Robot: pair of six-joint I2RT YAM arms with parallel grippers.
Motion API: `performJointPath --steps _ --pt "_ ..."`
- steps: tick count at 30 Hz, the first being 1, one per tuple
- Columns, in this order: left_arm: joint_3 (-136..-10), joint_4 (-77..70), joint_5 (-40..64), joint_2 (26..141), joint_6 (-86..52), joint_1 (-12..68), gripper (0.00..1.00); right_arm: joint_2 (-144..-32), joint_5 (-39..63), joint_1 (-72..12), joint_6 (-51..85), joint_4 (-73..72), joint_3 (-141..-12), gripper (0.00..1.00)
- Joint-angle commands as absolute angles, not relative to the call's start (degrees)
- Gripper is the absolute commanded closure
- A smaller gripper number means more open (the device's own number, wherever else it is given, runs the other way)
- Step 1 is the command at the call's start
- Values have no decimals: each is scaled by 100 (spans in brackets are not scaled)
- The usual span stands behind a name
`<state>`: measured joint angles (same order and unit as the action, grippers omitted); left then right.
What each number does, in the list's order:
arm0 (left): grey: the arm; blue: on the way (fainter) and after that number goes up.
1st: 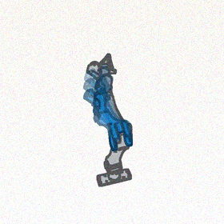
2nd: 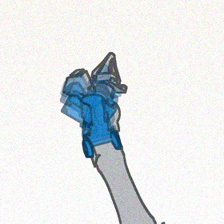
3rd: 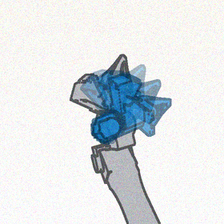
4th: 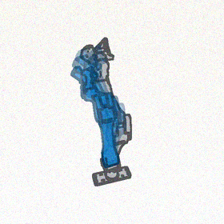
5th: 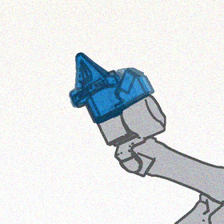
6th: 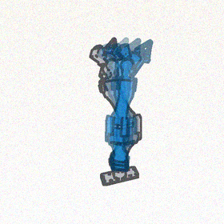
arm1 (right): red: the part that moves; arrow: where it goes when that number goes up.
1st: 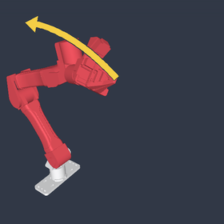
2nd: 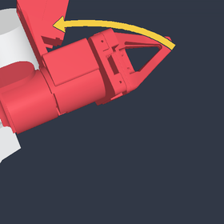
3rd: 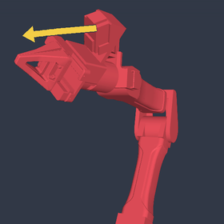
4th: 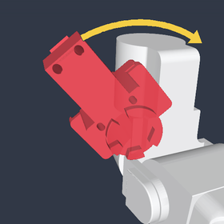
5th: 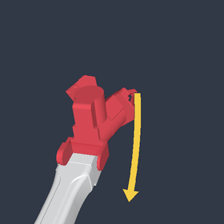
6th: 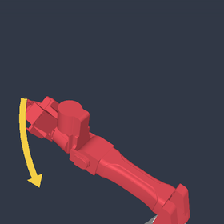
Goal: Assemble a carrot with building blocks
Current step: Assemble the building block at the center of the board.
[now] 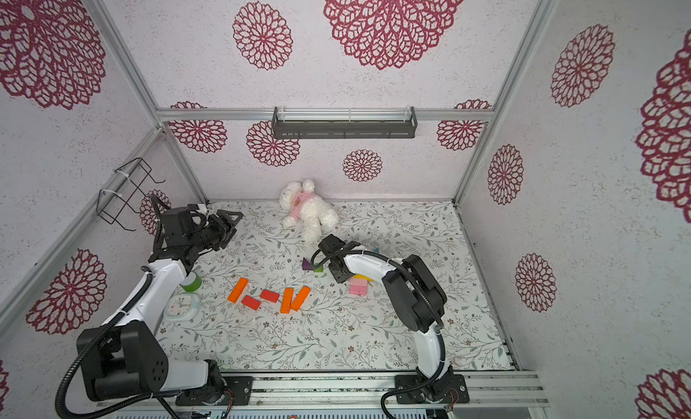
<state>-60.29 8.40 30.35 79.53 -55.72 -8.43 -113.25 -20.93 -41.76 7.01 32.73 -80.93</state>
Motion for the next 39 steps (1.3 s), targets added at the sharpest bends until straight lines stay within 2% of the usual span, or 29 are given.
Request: performJointPath --steps 1,15,19,27,39 --pt "-6003 705 3054 8006 -5578 -885 27 -11308 -2519 -4144 624 3409 -8294 53" --pt "-6010 721 3061 8016 -5569 -885 27 -11834 -2494 -4140 488 3497 -8953 51" --pt "-6001 721 3056 8015 -5559 -888 27 -11660 -2518 -4140 559 3406 -8921 50" --pt "-6001 716 3059 8007 -5574 -881 27 -11414 -1922 -4168 1525 3256 -9136 44" --pt "-6003 703 3081 7989 -5599 -883 27 -12487 -2452 -4172 1530 3630 -10173 41"
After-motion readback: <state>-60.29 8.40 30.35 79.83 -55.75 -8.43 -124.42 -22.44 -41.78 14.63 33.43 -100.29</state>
